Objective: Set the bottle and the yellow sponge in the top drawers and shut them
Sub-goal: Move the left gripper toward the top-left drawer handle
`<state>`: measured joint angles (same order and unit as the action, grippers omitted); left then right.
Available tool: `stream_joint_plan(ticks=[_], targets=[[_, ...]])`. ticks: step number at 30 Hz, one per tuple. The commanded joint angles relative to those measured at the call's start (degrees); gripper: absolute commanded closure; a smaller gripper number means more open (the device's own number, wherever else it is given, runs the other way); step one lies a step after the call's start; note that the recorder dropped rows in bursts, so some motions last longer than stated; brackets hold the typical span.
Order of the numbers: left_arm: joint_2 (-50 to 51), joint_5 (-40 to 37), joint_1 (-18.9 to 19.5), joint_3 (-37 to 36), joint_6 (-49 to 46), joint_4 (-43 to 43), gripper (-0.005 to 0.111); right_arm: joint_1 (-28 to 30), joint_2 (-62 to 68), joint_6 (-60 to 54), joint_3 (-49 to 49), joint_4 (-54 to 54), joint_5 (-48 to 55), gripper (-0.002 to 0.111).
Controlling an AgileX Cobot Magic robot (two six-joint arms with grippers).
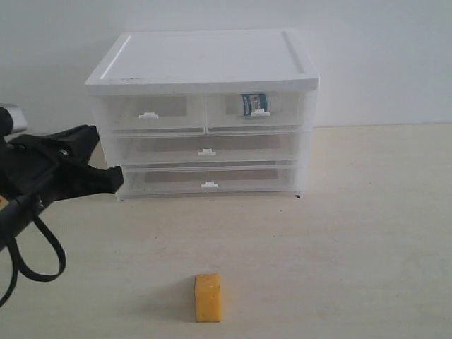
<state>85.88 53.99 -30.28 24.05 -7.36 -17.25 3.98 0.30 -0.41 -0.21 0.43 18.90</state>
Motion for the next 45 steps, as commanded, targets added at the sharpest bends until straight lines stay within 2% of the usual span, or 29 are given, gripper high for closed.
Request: stream_joint_plan(ticks=[1, 5, 13, 16, 18, 19, 20, 22, 23, 27, 29, 31, 34, 39, 45], targets=[[5.1, 2.4, -1.8, 1.9, 0.3, -1.8, 0.102, -0.1, -0.3, 0.0, 0.2, 0.2, -0.5, 0.108], [8.6, 2.5, -1.8, 3.8, 2.1, -1.3, 0.102, -0.1, -0.3, 0.0, 0.2, 0.2, -0.5, 0.108], [12.5, 2.5, -1.8, 7.7, 6.2, 12.6, 0.102, -0.1, -0.3, 0.0, 0.2, 0.2, -0.5, 0.108], [12.5, 2.5, -1.6, 8.5, 7.7, 13.1, 0.102, -0.1, -0.3, 0.0, 0.2, 0.2, -0.5, 0.108], [12.5, 1.1, -1.6, 9.0, 7.4, 11.1, 0.091, -0.1, -0.3, 0.0, 0.2, 0.2, -0.5, 0.108], [12.5, 1.1, -1.6, 9.0, 7.4, 10.0, 0.071, -0.1, -0.3, 0.0, 0.2, 0.2, -0.5, 0.108], [12.5, 1.6, -1.6, 9.2, 7.4, 9.7, 0.045, -0.1, -0.3, 0.0, 0.2, 0.2, -0.5, 0.108], [12.5, 1.7, -1.6, 10.0, 7.4, 10.0, 0.014, -0.1, -0.3, 0.0, 0.2, 0.2, -0.5, 0.108], [12.5, 1.7, -1.6, 10.4, 6.8, 10.0, 0.011, -0.1, -0.3, 0.0, 0.2, 0.2, -0.5, 0.108], [13.0, -0.3, -1.6, 12.1, -1.4, 4.7, 0.017, -0.1, -0.3, 0.0, 0.2, 0.2, -0.5, 0.108], [16.0, 5.4, -1.6, 12.7, -4.7, -3.1, 0.017, -0.1, -0.3, 0.0, 0.2, 0.2, -0.5, 0.108], [19.4, 11.6, -1.8, 12.7, -4.7, -1.3, 0.017, -0.1, -0.3, 0.0, 0.2, 0.2, -0.5, 0.108], [22.9, 16.0, -2.3, 12.7, -3.8, -1.0, 0.017, -0.1, -0.3, 0.0, 0.2, 0.2, -0.5, 0.108], [25.8, 16.0, -2.4, 13.8, 0.2, -5.1, 0.017, -0.1, -0.3, 0.0, 0.2, 0.2, -0.5, 0.108], [26.4, 16.0, -2.4, 14.6, 3.7, -4.5, 0.017, -0.1, -0.3, 0.0, 0.2, 0.2, -0.5, 0.108]])
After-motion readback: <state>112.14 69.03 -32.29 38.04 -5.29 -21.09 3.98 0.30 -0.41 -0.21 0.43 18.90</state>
